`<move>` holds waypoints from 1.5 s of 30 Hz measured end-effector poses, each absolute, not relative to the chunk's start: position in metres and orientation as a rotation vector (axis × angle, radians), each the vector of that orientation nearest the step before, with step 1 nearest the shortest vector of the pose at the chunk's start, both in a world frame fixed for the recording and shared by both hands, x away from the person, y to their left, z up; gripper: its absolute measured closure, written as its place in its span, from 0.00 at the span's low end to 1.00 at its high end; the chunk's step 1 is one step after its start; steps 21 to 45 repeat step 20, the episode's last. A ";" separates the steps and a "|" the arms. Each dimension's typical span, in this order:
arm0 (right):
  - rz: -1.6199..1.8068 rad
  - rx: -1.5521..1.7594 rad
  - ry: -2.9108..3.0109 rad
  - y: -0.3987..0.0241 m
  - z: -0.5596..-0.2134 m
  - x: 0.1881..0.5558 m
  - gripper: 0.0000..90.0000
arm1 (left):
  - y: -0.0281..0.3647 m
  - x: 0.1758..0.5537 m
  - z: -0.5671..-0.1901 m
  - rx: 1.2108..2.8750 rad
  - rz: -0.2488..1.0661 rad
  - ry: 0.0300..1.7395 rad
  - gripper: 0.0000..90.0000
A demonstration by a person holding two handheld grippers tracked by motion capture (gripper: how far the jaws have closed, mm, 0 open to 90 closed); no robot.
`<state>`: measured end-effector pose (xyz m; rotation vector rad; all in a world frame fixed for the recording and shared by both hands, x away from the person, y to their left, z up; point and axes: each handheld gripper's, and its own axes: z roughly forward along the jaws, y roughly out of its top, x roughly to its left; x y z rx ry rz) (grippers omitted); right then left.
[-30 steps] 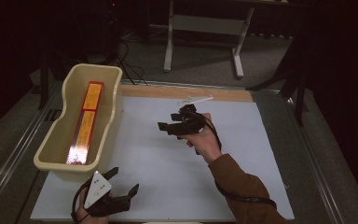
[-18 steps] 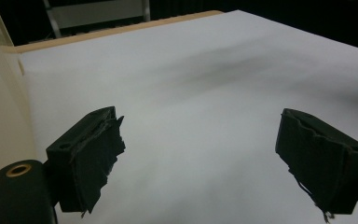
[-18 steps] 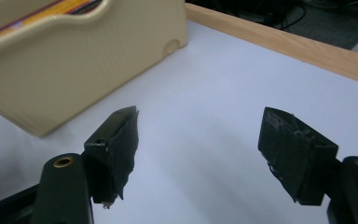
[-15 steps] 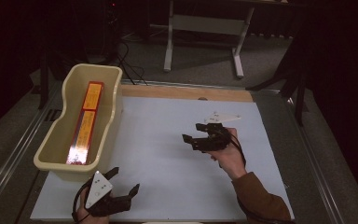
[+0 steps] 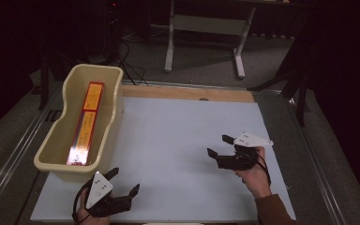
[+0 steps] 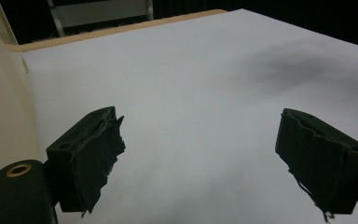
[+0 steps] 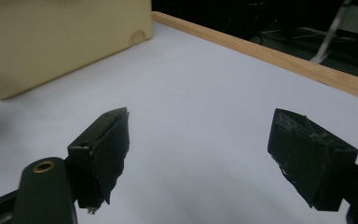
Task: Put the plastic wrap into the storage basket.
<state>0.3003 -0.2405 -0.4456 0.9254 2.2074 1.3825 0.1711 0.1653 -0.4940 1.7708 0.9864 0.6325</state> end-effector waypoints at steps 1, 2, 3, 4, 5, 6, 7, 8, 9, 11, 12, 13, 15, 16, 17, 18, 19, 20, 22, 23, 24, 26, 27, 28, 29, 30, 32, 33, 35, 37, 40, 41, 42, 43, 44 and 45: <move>1.375 0.926 2.201 -0.246 -0.448 0.298 0.22 | 0.165 0.171 -0.494 1.771 0.632 0.987 0.15; 1.368 0.925 2.195 -0.251 -0.451 0.295 0.22 | 0.165 0.171 -0.494 1.772 0.633 0.987 0.15; 1.370 0.931 2.190 -0.256 -0.453 0.293 0.22 | 0.165 0.171 -0.494 1.772 0.634 0.986 0.15; 1.372 0.933 2.188 -0.262 -0.456 0.291 0.23 | 0.165 0.171 -0.494 1.773 0.635 0.985 0.16; 1.374 0.941 2.182 -0.267 -0.460 0.289 0.23 | 0.165 0.172 -0.494 1.774 0.636 0.985 0.16; 1.378 0.945 2.182 -0.271 -0.463 0.286 0.23 | 0.165 0.172 -0.494 1.774 0.638 0.985 0.16; 1.377 0.943 2.185 -0.276 -0.466 0.284 0.23 | 0.165 0.172 -0.494 1.773 0.639 0.986 0.16; 1.376 0.947 2.189 -0.280 -0.468 0.281 0.23 | 0.165 0.172 -0.494 1.773 0.641 0.988 0.16; 1.374 0.948 2.189 -0.284 -0.471 0.277 0.24 | 0.165 0.172 -0.494 1.772 0.642 0.989 0.16; 1.374 0.947 2.177 -0.292 -0.475 0.269 0.24 | 0.165 0.172 -0.494 1.773 0.643 0.992 0.16; 1.379 0.946 2.173 -0.296 -0.476 0.264 0.24 | 0.165 0.172 -0.494 1.771 0.645 0.992 0.16; 1.392 0.944 2.172 -0.300 -0.477 0.261 0.24 | 0.165 0.172 -0.494 1.773 0.647 0.992 0.16; 1.404 0.937 2.162 -0.307 -0.479 0.254 0.25 | 0.166 0.173 -0.494 1.776 0.649 0.993 0.16; 1.415 0.939 2.164 -0.310 -0.481 0.251 0.25 | 0.166 0.173 -0.494 1.775 0.651 0.996 0.16; 1.414 0.940 2.171 -0.312 -0.482 0.248 0.25 | 0.166 0.173 -0.494 1.774 0.653 0.998 0.16; 1.406 0.937 2.175 -0.313 -0.484 0.247 0.25 | 0.166 0.173 -0.494 1.772 0.652 0.999 0.16; 1.390 0.934 2.181 -0.314 -0.486 0.246 0.25 | 0.166 0.173 -0.494 1.773 0.653 1.000 0.16; 1.377 0.931 2.188 -0.313 -0.488 0.245 0.25 | 0.166 0.173 -0.494 1.773 0.653 1.000 0.16; 1.377 0.931 2.188 -0.313 -0.488 0.245 0.25 | 0.166 0.173 -0.494 1.773 0.653 1.000 0.16; 1.377 0.931 2.188 -0.313 -0.488 0.245 0.25 | 0.166 0.173 -0.494 1.773 0.653 1.000 0.16; 1.377 0.931 2.188 -0.313 -0.488 0.245 0.25 | 0.166 0.173 -0.494 1.773 0.653 1.000 0.16; 1.377 0.931 2.188 -0.313 -0.488 0.245 0.25 | 0.166 0.173 -0.494 1.773 0.653 1.000 0.16; 1.377 0.931 2.188 -0.313 -0.488 0.245 0.25 | 0.166 0.173 -0.494 1.773 0.653 1.000 0.16; 1.377 0.931 2.188 -0.313 -0.488 0.245 0.25 | 0.166 0.173 -0.494 1.773 0.653 1.000 0.16; 1.377 0.931 2.188 -0.313 -0.488 0.245 0.25 | 0.166 0.173 -0.494 1.773 0.653 1.000 0.16; 1.377 0.931 2.188 -0.313 -0.488 0.245 0.25 | 0.166 0.173 -0.494 1.773 0.653 1.000 0.16; 1.377 0.931 2.188 -0.313 -0.488 0.245 0.25 | 0.166 0.173 -0.494 1.773 0.653 1.000 0.16; 1.377 0.931 2.188 -0.313 -0.488 0.245 0.25 | 0.166 0.173 -0.494 1.773 0.653 1.000 0.16; 1.377 0.931 2.188 -0.313 -0.488 0.245 0.25 | 0.166 0.173 -0.494 1.773 0.653 1.000 0.16; 1.377 0.931 2.188 -0.313 -0.488 0.245 0.25 | 0.166 0.173 -0.494 1.773 0.653 1.000 0.16; 1.377 0.931 2.188 -0.313 -0.488 0.245 0.25 | 0.166 0.173 -0.494 1.773 0.653 1.000 0.16; 1.377 0.931 2.188 -0.313 -0.488 0.245 0.25 | 0.166 0.173 -0.494 1.773 0.653 1.000 0.16; 1.377 0.931 2.188 -0.313 -0.488 0.245 0.25 | 0.166 0.173 -0.494 1.773 0.653 1.000 0.16; 1.377 0.931 2.188 -0.313 -0.488 0.245 0.25 | 0.166 0.173 -0.494 1.773 0.653 1.000 0.16; 1.377 0.931 2.188 -0.313 -0.488 0.245 0.25 | 0.166 0.173 -0.494 1.773 0.653 1.000 0.16; 1.377 0.931 2.188 -0.313 -0.488 0.245 0.25 | 0.166 0.173 -0.494 1.773 0.653 1.000 0.16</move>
